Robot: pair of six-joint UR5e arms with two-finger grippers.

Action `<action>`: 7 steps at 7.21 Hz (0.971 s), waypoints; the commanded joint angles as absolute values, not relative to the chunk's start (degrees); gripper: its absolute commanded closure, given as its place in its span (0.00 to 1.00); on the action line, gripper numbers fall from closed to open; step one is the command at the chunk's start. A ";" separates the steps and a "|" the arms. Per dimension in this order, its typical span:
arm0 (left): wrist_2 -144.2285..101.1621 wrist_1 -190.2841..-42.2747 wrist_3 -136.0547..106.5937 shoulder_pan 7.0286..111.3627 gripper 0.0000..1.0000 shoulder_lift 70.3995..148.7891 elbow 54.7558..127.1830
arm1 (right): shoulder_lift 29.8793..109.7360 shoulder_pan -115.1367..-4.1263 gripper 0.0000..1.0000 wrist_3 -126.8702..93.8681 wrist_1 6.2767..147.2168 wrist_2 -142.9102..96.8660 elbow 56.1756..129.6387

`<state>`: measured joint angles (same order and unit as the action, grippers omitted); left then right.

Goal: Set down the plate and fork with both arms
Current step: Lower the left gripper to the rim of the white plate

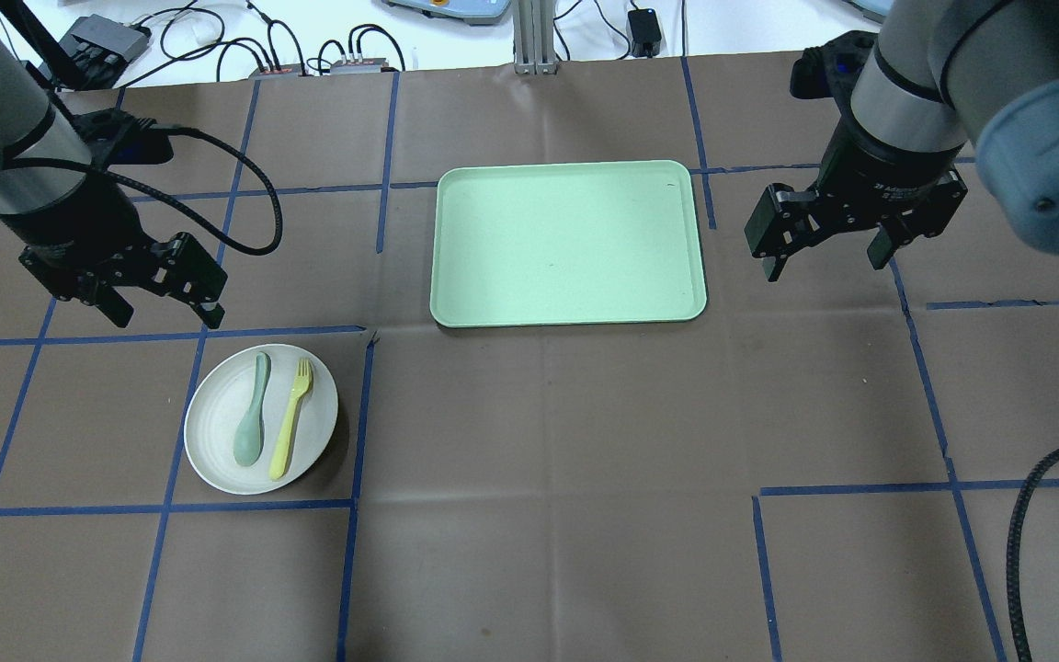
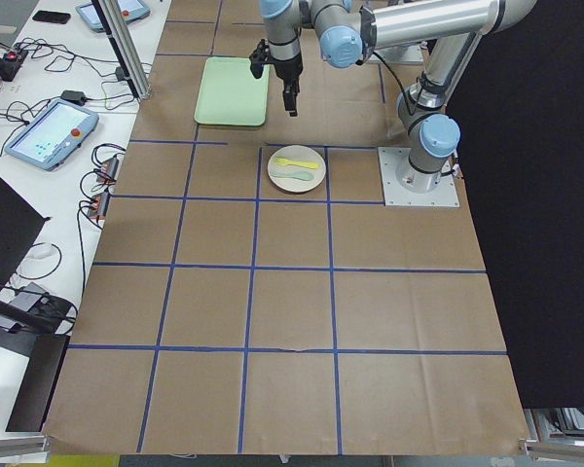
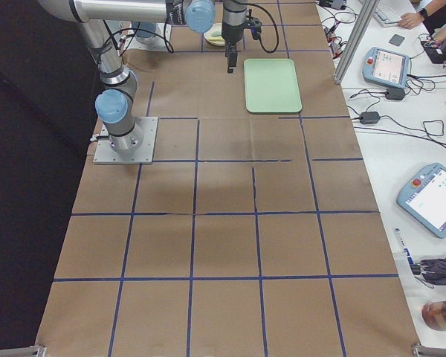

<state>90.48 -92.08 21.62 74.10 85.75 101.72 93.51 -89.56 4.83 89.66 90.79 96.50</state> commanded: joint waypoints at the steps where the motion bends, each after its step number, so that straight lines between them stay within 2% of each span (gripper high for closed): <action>1: 90.53 -81.80 33.78 63.68 0.03 84.99 111.39 | 93.52 -89.56 0.00 4.83 89.65 90.88 96.50; 3: 89.83 -72.37 35.68 58.64 0.02 87.96 118.28 | 93.52 -89.56 0.00 4.83 89.65 90.79 96.59; 5: 87.74 -66.49 35.86 58.62 0.02 96.80 118.74 | 93.52 -89.65 0.00 4.83 89.65 90.88 96.59; 7: 83.62 -64.16 36.64 58.62 0.03 100.71 118.92 | 93.52 -89.74 0.00 4.83 89.65 90.79 96.59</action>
